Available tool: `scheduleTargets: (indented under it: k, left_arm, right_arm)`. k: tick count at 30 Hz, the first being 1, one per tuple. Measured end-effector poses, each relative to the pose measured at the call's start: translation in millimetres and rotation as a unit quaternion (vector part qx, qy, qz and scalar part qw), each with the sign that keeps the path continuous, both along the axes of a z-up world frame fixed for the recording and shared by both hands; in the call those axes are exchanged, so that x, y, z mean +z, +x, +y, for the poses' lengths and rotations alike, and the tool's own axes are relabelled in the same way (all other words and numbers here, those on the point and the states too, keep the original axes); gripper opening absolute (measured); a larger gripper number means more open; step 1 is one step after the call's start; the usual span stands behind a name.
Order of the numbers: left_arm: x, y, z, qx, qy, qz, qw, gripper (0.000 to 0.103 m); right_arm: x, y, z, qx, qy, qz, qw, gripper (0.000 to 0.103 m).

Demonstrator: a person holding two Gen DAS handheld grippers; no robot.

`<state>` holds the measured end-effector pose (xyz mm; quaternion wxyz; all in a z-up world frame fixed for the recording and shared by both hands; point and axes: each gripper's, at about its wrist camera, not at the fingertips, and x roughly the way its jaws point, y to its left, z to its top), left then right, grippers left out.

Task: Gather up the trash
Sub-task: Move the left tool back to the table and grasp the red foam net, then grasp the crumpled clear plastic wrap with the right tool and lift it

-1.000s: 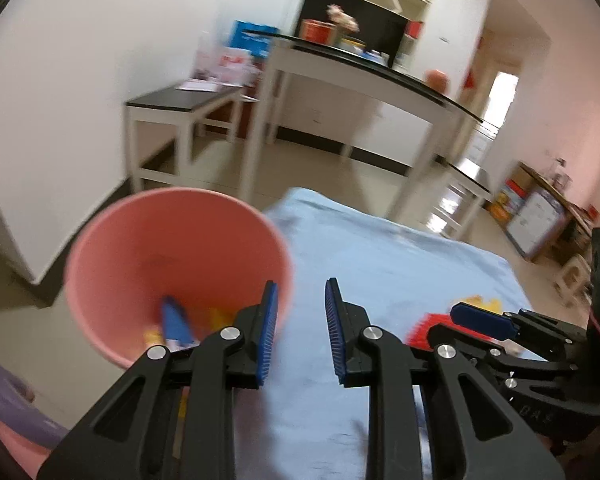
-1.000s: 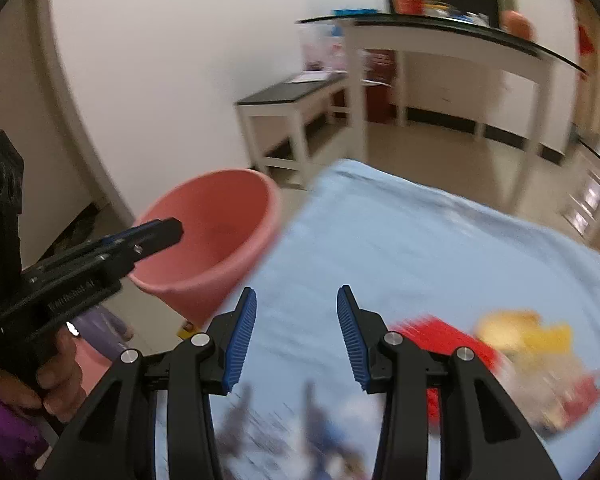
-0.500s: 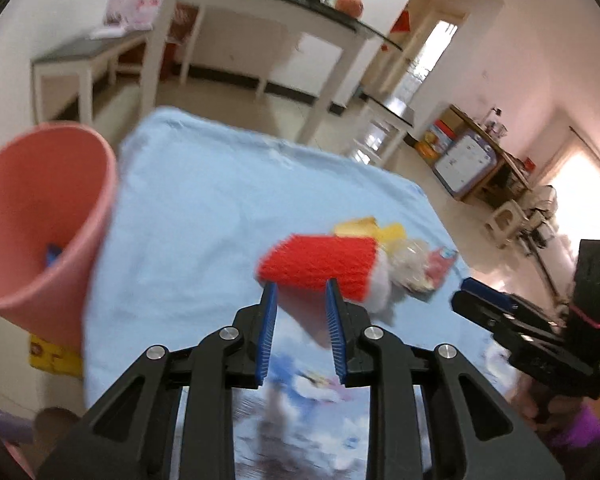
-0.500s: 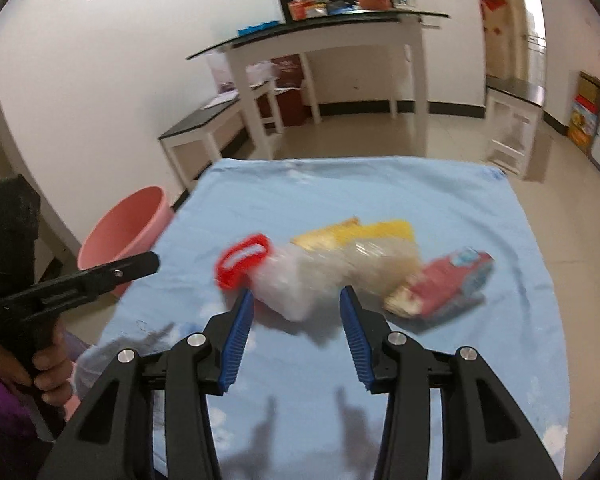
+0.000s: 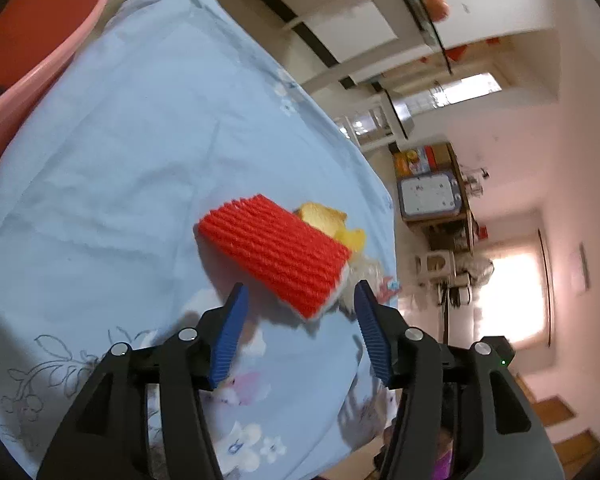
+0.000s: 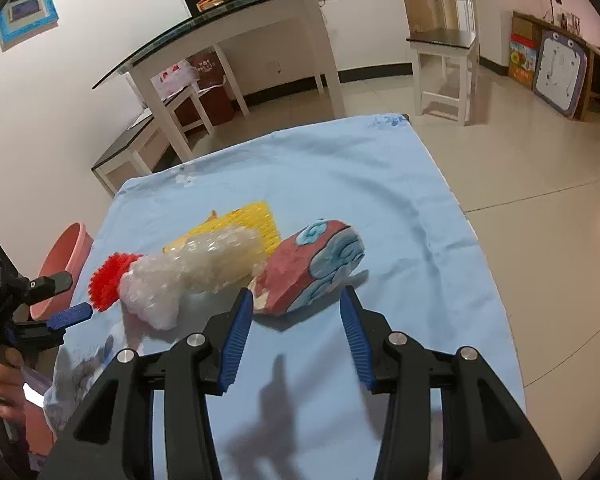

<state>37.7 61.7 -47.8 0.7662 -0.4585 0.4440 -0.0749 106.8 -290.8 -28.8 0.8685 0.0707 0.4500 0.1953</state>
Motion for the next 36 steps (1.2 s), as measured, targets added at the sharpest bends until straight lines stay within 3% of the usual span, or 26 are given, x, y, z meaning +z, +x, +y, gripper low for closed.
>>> scheduleTargets:
  k: [8, 12, 15, 16, 18, 25, 28, 32, 36]
  left_arm:
    - [-17, 26, -3, 0.031, -0.039, 0.046, 0.9977, 0.058]
    - [-15, 29, -1, 0.055, -0.027, 0.027, 0.9978, 0.057]
    - [-8, 31, 1, 0.058, -0.001, 0.012, 0.9983, 0.035]
    - [-7, 31, 1, 0.058, 0.004, 0.009, 0.9983, 0.018]
    - [-5, 30, 3, 0.060, 0.013, 0.005, 0.9981, 0.011]
    - [16, 22, 2, 0.046, 0.104, -0.038, 0.9928, 0.009]
    - [27, 15, -4, 0.035, 0.169, -0.057, 0.9834, 0.009]
    - [38, 6, -14, 0.025, 0.256, -0.082, 0.9628, 0.009]
    - [42, -1, -24, 0.017, 0.301, -0.093, 0.9491, 0.009]
  right_arm:
    - [-12, 27, 16, 0.019, 0.011, 0.024, 0.999, 0.047]
    - [-9, 40, 30, 0.035, 0.013, 0.004, 0.999, 0.047]
    - [-3, 50, 41, 0.039, 0.015, -0.014, 0.999, 0.047]
    - [-1, 51, 41, 0.039, 0.016, -0.016, 0.999, 0.047]
    - [5, 49, 40, 0.039, 0.018, -0.023, 0.999, 0.047]
    - [24, 23, 20, 0.021, 0.004, -0.048, 0.999, 0.047]
    - [28, 9, 13, 0.025, 0.032, -0.033, 0.999, 0.047]
    - [16, -2, 20, 0.055, 0.083, 0.036, 0.994, 0.047]
    - [-1, 1, 37, 0.067, 0.083, 0.074, 0.992, 0.047]
